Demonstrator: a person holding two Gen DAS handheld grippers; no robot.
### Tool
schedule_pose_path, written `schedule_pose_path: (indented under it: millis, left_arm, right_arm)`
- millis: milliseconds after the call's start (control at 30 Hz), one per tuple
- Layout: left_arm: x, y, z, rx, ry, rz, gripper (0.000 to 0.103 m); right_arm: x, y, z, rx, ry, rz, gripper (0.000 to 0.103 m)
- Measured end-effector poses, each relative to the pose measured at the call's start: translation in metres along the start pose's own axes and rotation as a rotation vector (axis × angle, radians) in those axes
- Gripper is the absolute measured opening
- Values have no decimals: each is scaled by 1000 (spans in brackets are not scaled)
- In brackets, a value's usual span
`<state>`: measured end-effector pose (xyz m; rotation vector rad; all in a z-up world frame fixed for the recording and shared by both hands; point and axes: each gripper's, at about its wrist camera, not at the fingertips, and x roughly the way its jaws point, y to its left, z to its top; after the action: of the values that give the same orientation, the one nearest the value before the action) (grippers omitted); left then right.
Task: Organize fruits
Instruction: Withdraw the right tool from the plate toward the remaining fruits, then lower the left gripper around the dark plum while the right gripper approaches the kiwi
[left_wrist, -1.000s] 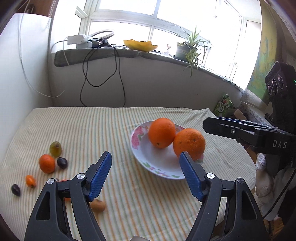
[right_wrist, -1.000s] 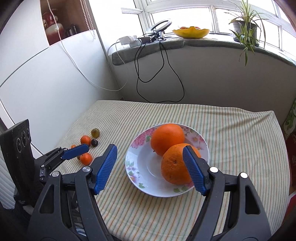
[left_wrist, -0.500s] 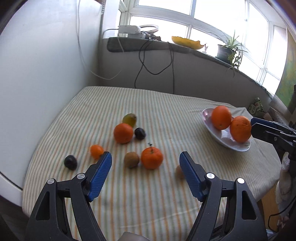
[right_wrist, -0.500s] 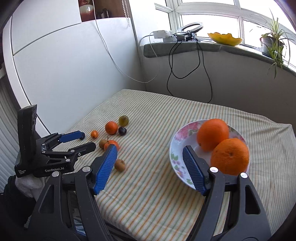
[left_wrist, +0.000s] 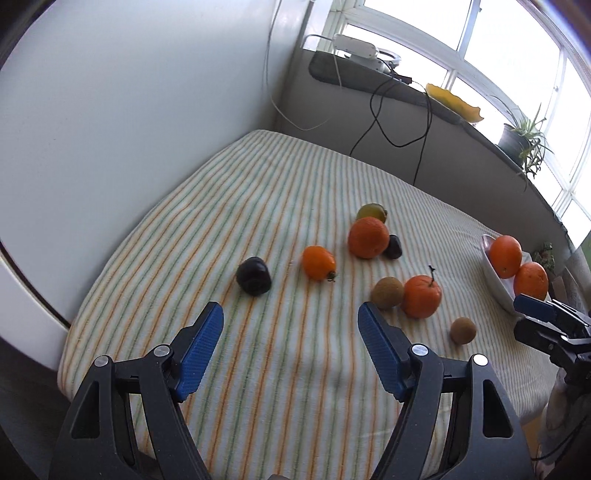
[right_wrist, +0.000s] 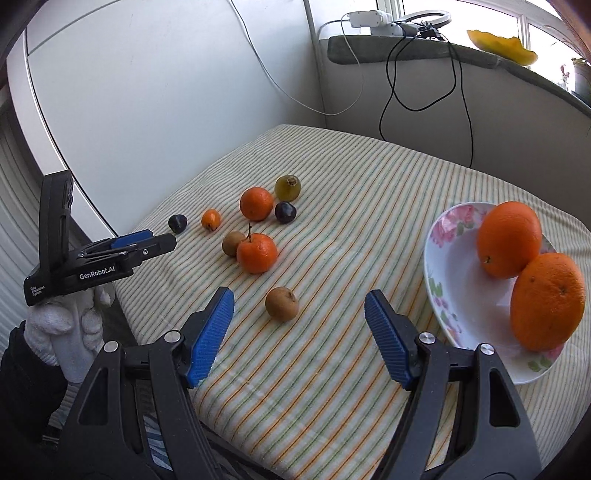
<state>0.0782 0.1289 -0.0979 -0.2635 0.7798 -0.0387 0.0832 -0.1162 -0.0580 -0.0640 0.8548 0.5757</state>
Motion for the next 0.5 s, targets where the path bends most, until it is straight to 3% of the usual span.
schedule_pose_path:
  millis: [167, 267, 500]
  left_arm:
    - [7, 17, 4, -36, -1, 10, 63]
    - [11, 23, 6, -39, -2, 16, 54]
    - [19, 28, 14, -35, -3, 7, 50]
  right_arm:
    - [11, 7, -1, -13, 16, 18, 75]
    - [19, 12, -4, -26, 39, 31, 58]
    - [32, 13, -8, -19, 70, 56, 46]
